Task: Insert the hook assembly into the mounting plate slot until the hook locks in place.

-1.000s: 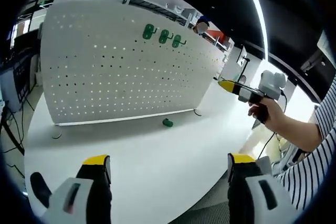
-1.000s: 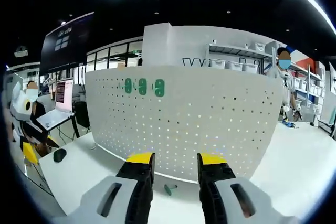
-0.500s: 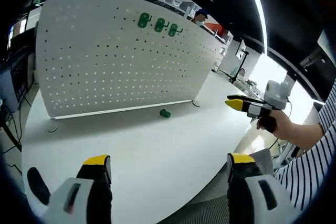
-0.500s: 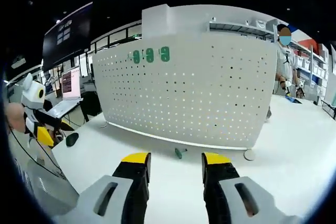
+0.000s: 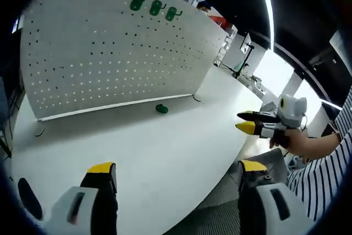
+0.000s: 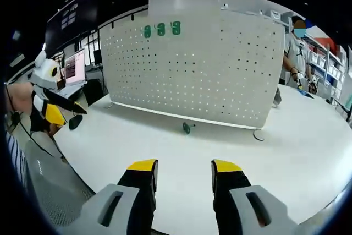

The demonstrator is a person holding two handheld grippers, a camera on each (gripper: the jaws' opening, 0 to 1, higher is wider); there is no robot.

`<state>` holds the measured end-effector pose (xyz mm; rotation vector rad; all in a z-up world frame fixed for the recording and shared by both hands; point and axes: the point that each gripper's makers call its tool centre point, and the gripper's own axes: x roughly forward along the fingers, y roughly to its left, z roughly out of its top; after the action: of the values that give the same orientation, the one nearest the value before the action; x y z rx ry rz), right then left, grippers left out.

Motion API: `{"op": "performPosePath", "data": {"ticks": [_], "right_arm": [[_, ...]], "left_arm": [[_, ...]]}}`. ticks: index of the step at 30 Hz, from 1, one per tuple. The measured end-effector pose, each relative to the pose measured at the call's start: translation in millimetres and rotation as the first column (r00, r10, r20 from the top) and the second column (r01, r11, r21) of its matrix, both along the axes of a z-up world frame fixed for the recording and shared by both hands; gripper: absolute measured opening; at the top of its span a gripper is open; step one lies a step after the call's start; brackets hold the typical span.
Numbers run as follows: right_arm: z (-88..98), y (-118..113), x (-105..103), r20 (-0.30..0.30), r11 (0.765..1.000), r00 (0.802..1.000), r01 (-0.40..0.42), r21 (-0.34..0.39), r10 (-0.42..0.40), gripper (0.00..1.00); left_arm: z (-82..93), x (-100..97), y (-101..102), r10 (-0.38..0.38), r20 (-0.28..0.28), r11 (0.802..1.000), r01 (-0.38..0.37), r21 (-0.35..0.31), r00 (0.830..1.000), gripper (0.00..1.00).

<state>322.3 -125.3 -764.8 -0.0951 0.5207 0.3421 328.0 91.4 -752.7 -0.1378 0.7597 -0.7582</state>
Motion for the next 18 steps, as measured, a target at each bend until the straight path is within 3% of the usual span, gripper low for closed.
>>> {"op": "performPosePath", "data": {"ticks": [4, 8, 11, 18], "right_arm": [[-10.3, 2, -7, -0.001, 0.999, 1.000, -0.028, -0.042, 0.028, 0.36], [-8.8, 3, -5, 0.043, 0.986, 0.996, -0.077, -0.148, 0.084, 0.35], [-8.5, 0, -3, 0.045, 0.990, 0.997, -0.053, -0.130, 0.059, 0.34], [-8.8, -16, 11, 0.060, 0.991, 0.998, 0.013, -0.133, -0.005, 0.33]], "left_arm": [[-10.2, 11.7, -14, -0.047, 0.005, 0.999, 0.047, -0.013, 0.999, 0.92], [-15.4, 25.2, -31, -0.077, 0.008, 0.996, 0.077, -0.034, 0.997, 0.91], [-22.0, 34.8, -43, -0.108, 0.012, 0.993, 0.108, -0.037, 0.994, 0.92], [-30.2, 56.1, -69, -0.102, -0.006, 0.992, 0.102, -0.069, 0.995, 0.91]]}}
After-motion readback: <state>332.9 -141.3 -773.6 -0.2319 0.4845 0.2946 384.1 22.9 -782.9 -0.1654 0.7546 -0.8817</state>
